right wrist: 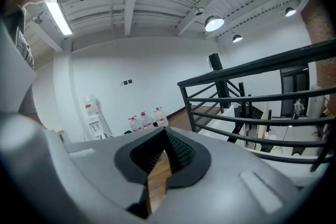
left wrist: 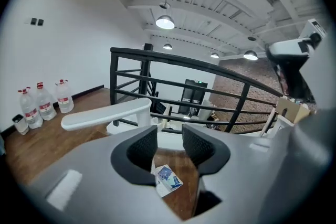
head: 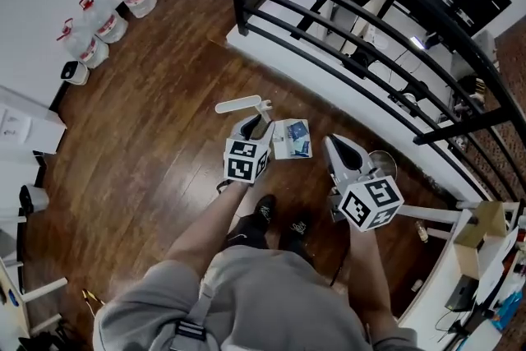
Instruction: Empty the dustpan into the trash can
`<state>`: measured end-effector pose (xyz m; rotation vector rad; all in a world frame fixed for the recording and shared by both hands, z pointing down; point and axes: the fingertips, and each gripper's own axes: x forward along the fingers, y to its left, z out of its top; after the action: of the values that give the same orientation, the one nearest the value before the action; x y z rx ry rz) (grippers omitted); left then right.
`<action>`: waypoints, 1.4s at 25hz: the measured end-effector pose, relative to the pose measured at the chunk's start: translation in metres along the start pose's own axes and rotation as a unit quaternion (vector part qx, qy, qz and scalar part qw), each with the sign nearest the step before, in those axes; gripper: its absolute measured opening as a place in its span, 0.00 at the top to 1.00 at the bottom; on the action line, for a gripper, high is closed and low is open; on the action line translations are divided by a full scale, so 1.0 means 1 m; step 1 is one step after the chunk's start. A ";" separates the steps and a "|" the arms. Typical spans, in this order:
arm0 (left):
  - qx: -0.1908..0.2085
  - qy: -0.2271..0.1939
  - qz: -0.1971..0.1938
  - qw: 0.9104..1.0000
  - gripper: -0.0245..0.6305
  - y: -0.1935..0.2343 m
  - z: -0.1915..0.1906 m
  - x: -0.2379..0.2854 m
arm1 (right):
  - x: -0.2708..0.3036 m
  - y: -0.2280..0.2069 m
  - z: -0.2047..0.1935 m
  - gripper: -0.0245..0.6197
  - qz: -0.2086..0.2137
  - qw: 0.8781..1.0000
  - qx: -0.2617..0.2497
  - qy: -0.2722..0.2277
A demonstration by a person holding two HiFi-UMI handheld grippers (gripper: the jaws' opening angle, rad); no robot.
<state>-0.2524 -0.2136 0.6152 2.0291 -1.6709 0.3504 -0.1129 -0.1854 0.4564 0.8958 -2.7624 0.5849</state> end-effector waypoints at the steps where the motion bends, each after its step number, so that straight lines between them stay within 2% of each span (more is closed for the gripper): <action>1: -0.003 0.003 0.003 1.000 0.69 0.005 -0.004 0.008 | 0.001 -0.001 -0.003 0.96 -0.002 1.000 0.001 0.003; 7: -0.015 0.018 0.021 1.000 0.53 0.025 -0.018 0.051 | -0.002 -0.016 -0.017 0.96 -0.028 0.999 0.011 0.026; 10: -0.014 0.014 0.028 0.999 0.52 0.033 -0.017 0.066 | -0.005 -0.025 -0.024 0.96 -0.042 0.998 0.016 0.035; 17: 0.019 -0.007 0.025 0.999 0.53 0.033 -0.005 0.088 | -0.014 -0.038 -0.032 0.96 -0.071 0.996 0.023 0.052; 20: 0.047 -0.006 0.032 0.998 0.68 0.035 -0.004 0.094 | -0.017 -0.044 -0.031 0.96 -0.080 0.995 0.023 0.051; 26: 0.059 -0.014 0.027 0.998 0.67 0.028 0.004 0.093 | -0.027 -0.051 -0.030 0.96 -0.097 0.994 0.027 0.048; 30: 0.095 -0.042 0.001 0.995 0.67 0.010 0.031 0.087 | -0.035 -0.052 -0.027 0.96 -0.104 0.993 0.027 0.039; 35: 0.143 -0.096 -0.037 0.984 0.68 -0.013 0.086 0.064 | -0.042 -0.050 -0.021 0.96 -0.107 0.994 0.023 0.026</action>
<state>-0.2347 -0.3103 0.5705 2.3958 -1.7345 0.4003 -0.0484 -0.1920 0.4790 1.1524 -2.5714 0.6268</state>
